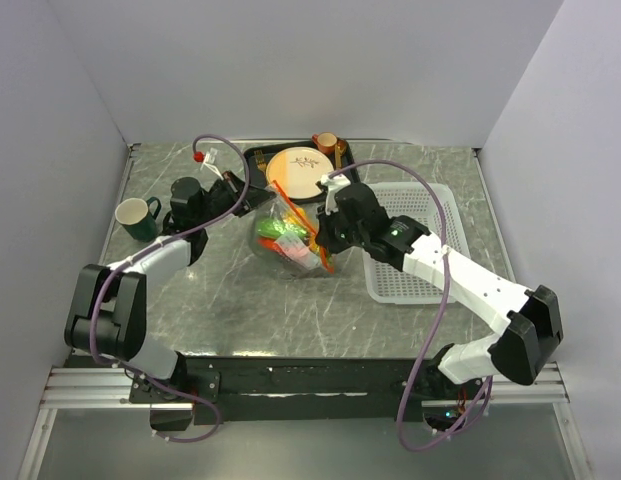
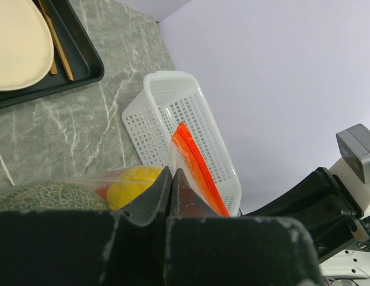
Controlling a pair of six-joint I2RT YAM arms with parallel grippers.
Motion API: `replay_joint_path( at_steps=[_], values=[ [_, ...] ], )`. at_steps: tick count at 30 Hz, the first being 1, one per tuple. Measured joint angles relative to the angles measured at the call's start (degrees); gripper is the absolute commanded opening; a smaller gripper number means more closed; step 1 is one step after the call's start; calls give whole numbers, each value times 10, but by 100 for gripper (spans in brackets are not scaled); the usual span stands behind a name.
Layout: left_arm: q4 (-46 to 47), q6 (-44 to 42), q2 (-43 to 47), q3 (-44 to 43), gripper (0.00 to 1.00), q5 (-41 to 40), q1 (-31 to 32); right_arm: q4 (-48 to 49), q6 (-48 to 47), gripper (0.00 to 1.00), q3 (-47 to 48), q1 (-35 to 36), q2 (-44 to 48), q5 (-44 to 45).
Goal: Place the food in the zip-top bag and seal the zipper
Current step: Zip the zipper food storage bag at the center of the board.
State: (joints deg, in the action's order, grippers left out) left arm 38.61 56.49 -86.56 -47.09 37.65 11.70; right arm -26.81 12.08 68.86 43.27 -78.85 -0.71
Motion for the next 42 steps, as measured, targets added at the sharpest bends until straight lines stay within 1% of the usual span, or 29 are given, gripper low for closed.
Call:
replay_joint_path(
  at_steps=[7, 15, 24, 36, 42],
  values=[
    [-40, -23, 13, 0, 1, 2, -16, 2, 3, 0, -8, 0, 9, -2],
    [-64, -33, 20, 0, 1, 19, -43, 13, 12, 0, -25, 1, 22, -27],
    [-70, -43, 20, 0, 1, -8, -82, -31, 16, 0, -38, 6, 23, -66],
    [-52, -33, 14, -1, 1, 14, -77, -41, 17, 0, -38, 10, 24, -71],
    [-75, -66, 36, -1, 1, -33, -37, -61, 27, 0, -38, 12, 24, -45]
  ],
)
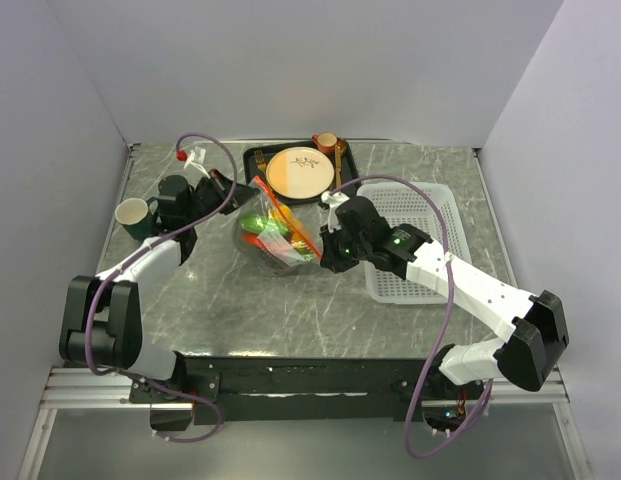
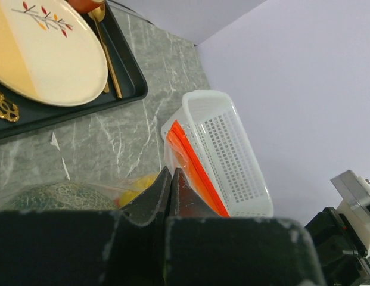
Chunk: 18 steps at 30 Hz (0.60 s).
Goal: Place the food in the zip-top bag and seal the zipper
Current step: Zip the zipper food storage bag at the center of the board.
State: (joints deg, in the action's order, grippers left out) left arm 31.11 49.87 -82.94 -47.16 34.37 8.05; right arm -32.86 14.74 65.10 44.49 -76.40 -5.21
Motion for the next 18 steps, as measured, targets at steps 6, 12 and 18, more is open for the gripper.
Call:
replay_joint_path(
  at_steps=[6, 12, 18],
  values=[
    [-21, -26, 14, -1, 1, -47, 31, -13, 33, 0, 3, 0, 0, 26],
    [-46, -40, 15, -10, 1, -76, 51, -21, 50, 0, 13, 0, -1, 37],
    [-92, -56, 19, -33, 1, -83, 58, -23, 51, 0, 36, 2, -10, 4]
  ],
)
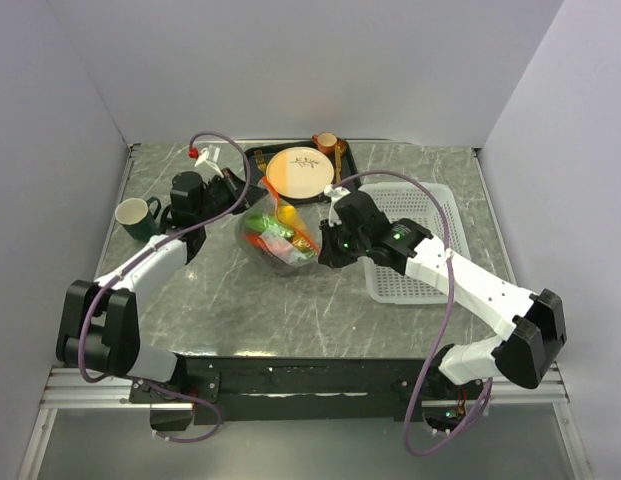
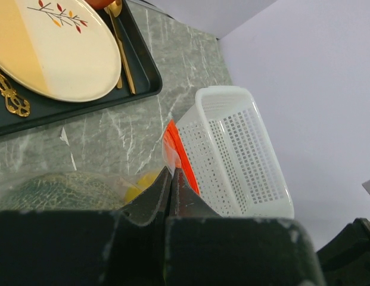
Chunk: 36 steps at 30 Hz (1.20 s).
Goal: Place the food in the zip-top bag and seal the zipper
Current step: Zip the zipper food storage bag at the center of the board, then place the zipper food storage bag at the center of the board.
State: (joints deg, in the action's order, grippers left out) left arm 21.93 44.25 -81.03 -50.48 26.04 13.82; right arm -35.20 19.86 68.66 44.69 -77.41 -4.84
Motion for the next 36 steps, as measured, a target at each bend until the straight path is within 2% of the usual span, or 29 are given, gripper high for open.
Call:
replay_joint_path(
  at_steps=[6, 10, 14, 19, 21, 26, 32, 36],
  values=[
    [-107, -31, 52, -44, 1, -26, 1, -13, 0, 0, 57, 41, -13, -57],
    [-171, -53, 105, -80, 1, -70, 1, 10, 6, 0, 110, 87, -7, -50],
    [-193, -82, 148, -96, 1, -98, 1, 10, 8, 0, 132, 95, -2, -18],
    [-246, -101, 110, -130, 1, -107, -8, 9, 17, 0, 136, 109, 3, 67],
    [-241, -106, 121, -90, 1, -131, 4, 38, 22, 0, 116, 116, 27, 89],
    [-313, -106, 91, -103, 1, -74, -28, 45, 28, 2, 124, 100, 66, 100],
    [-352, -113, 142, -109, 1, -80, -37, 45, 26, 0, 128, 105, 35, 23],
    [-405, -141, 162, -175, 1, -88, -43, 42, 24, 0, 130, 135, -18, -36]
  ],
)
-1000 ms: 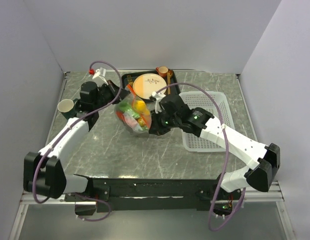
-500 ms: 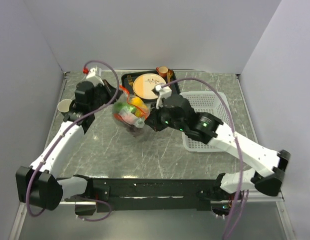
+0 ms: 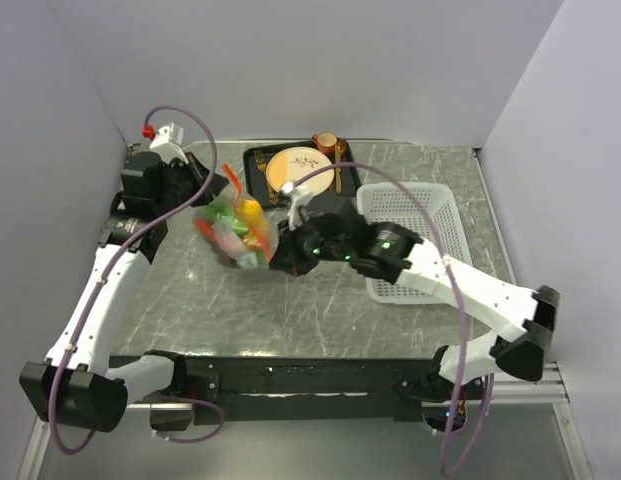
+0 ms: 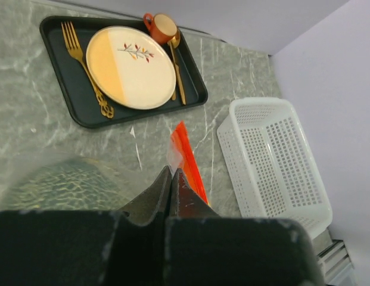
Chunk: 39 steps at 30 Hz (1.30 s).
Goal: Place the food in the zip-top bag and seal the zipper
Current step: Place the zipper food storage bag at the center of the board.
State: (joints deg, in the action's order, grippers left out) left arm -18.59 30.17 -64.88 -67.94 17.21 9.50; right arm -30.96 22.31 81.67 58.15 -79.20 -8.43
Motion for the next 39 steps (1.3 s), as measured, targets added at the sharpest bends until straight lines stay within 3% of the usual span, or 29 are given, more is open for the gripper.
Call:
replay_joint_path(
  at_steps=[7, 11, 16, 18, 20, 22, 23, 24, 31, 32, 33, 34, 35, 39],
  values=[
    [-71, -44, -11, -63, 9, 2, 1, 36, 22, 3, -19, 33, -26, -32],
    [-70, -51, -39, -45, 3, 21, 1, 46, 48, 3, -64, 21, -19, -11],
    [-46, -55, -139, -15, 1, 40, 25, 42, 88, 5, -150, -32, -23, -5],
    [-20, -52, -175, 10, 11, 44, 43, 37, 103, 5, -174, -50, -26, 2],
    [-1, -42, -199, 24, 30, 50, 59, 31, 118, 8, -194, -66, -27, 14],
    [17, -36, -209, 25, 32, 56, 72, 26, 132, 10, -206, -78, -27, 30],
    [27, -32, -210, 23, 39, 58, 78, 26, 140, 12, -212, -84, -26, 36],
    [34, -30, -210, 20, 40, 60, 83, 24, 148, 12, -218, -88, -25, 48],
    [74, -24, -259, -70, 52, 91, 106, 11, 204, 14, -256, -111, 7, 135],
    [77, -25, -263, -77, 62, 95, 108, 9, 212, 23, -260, -113, 14, 144],
    [78, -25, -268, -86, 66, 100, 112, 8, 220, 37, -266, -116, 24, 155],
    [81, -25, -274, -98, 69, 103, 119, 6, 228, 63, -273, -118, 35, 166],
    [83, -26, -279, -109, 81, 107, 125, 6, 235, 71, -277, -120, 44, 173],
    [86, -30, -294, -142, 99, 111, 155, -10, 245, 78, -281, -126, 78, 213]
  ],
)
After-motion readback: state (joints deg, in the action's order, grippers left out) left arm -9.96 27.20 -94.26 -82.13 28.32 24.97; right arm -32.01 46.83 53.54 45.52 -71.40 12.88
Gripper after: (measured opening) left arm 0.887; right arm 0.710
